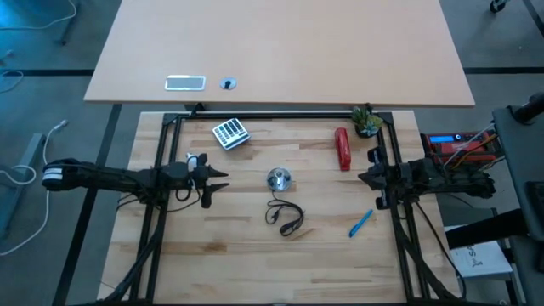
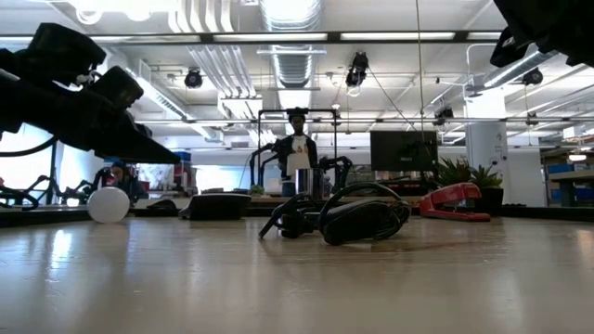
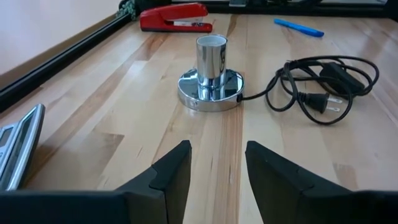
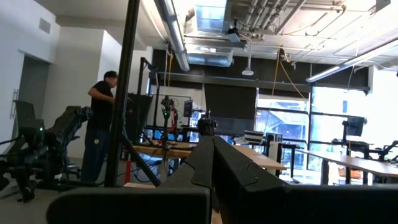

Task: Screw lightbulb
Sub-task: Return to Home Position

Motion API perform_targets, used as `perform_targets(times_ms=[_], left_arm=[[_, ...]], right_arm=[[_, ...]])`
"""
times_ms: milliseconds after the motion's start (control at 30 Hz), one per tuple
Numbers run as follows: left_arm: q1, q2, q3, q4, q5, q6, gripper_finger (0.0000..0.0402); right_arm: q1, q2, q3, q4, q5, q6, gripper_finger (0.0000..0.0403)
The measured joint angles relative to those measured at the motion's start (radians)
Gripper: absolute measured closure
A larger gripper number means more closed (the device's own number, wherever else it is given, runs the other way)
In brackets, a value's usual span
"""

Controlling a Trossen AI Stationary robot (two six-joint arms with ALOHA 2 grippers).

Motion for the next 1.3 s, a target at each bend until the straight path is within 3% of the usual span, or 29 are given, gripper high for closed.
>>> perform_targets(times_ms=[767,1300], left_arm=[[0.000,0.010,0.000,0.000,0.000,0.000,0.0297],[0.000,0.010,0.000,0.000,0.000,0.000,0.0277]], right_arm=[[0.000,0.000,0.000,0.000,0.000,0.000,0.0403],[0.000,0.000,0.000,0.000,0.000,0.000,0.0403]])
